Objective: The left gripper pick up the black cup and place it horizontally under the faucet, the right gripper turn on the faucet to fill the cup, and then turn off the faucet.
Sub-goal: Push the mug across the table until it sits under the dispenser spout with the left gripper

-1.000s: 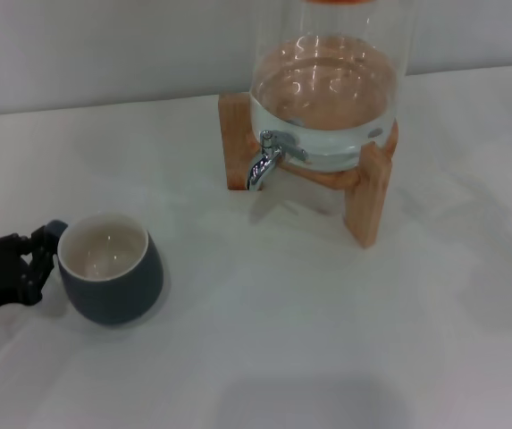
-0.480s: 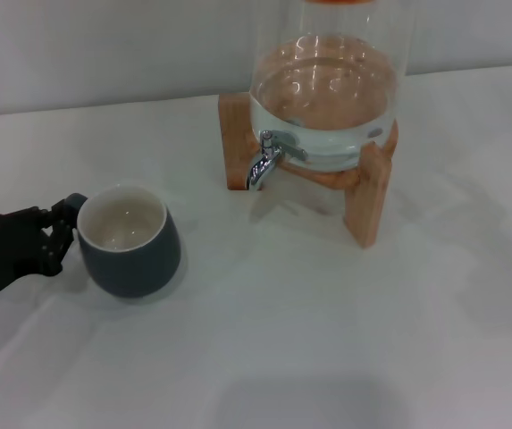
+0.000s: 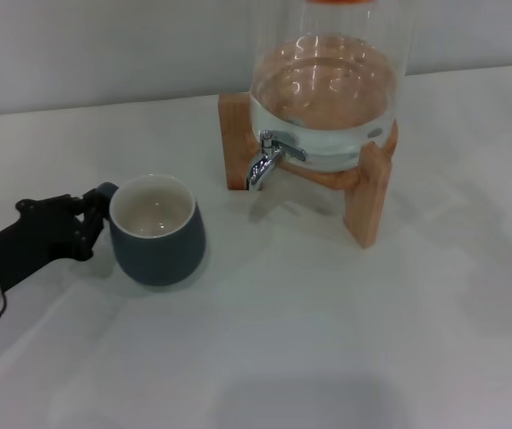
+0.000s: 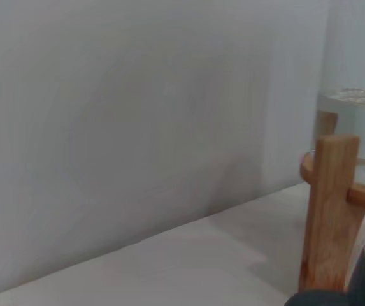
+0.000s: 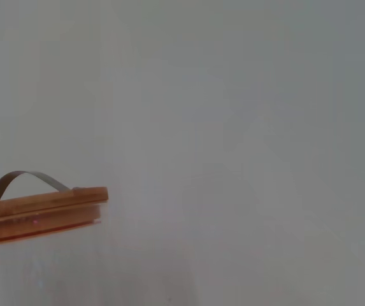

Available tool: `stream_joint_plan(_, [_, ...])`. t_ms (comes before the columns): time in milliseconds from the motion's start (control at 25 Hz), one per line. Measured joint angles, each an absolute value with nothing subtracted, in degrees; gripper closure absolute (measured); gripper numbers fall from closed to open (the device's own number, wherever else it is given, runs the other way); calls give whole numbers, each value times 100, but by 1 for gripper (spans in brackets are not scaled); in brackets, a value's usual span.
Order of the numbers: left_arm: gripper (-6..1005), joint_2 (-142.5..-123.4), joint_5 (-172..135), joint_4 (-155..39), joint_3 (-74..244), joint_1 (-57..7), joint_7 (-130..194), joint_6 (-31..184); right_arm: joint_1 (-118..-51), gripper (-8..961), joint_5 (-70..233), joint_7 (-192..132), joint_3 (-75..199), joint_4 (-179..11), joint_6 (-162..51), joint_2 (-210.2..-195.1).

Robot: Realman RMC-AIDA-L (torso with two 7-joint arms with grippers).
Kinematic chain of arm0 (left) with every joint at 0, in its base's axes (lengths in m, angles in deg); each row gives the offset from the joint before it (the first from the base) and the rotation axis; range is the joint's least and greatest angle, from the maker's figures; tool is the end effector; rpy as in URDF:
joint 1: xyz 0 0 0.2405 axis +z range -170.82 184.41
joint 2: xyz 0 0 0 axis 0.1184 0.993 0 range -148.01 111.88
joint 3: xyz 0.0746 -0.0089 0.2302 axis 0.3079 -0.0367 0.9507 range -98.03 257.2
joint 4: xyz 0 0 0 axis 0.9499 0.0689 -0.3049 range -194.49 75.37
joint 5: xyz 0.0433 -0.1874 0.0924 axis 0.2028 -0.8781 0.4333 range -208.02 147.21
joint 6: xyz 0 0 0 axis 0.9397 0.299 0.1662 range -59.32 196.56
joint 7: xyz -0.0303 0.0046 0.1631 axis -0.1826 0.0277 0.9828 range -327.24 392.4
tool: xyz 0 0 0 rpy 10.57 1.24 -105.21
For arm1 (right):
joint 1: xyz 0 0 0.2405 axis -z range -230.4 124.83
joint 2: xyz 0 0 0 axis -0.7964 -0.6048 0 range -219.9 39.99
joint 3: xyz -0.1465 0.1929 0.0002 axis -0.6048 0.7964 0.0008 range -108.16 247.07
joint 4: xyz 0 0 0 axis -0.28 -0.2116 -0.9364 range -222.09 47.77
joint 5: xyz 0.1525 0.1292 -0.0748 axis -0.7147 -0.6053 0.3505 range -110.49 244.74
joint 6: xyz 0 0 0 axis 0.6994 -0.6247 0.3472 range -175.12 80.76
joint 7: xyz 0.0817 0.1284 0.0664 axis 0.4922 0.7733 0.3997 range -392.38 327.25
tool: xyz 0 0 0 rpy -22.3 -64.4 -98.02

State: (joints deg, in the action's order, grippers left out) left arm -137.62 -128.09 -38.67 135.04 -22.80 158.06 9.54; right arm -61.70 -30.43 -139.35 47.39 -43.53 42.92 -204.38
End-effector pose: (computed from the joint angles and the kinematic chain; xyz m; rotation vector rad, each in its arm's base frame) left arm -0.2793 0.3685 -0.0530 -2.3283 -0.5843 -0.5895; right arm 0.3463 0.2706 0.1638 -1.8101 0.5798 0.9465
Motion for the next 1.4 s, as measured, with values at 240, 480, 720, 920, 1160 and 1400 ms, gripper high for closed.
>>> stream_joint_plan(240, [892,-13773,-12814,-4066,13504,-2494,15881,1011,-6166,199,-3043,-13935,4739,-4373,4376,-20438])
stream_joint_plan(480, [892,-13777,-12814,-4208,13504,-2644,15906,1075,-6166,199,-3043,-13935,4739,-4391,4432,-20438])
stream_joint_plan(720, [893,-13792,-12814,-4304,13504,-2774,15906,1274,-6170,198,-3043,-13935,4739,-4413,4494,-20438])
stream_joint_plan(920, [893,-13796,-12814,-4476,13506,-2960,15905,1302,-6173,198,-3043,-13935,4739,-4413,4516,-20438])
stream_joint_plan(1160, [893,-13814,-12813,-4567,13782,-3142,15905,1303,-6185,199,-3043,-13935,4739,-4413,4516,-20438])
stream_joint_plan(1400, [893,-13821,-12814,-4597,14051,-3214,15783,1269,-6195,199,-3043,-13935,4739,-4411,4503,-20438])
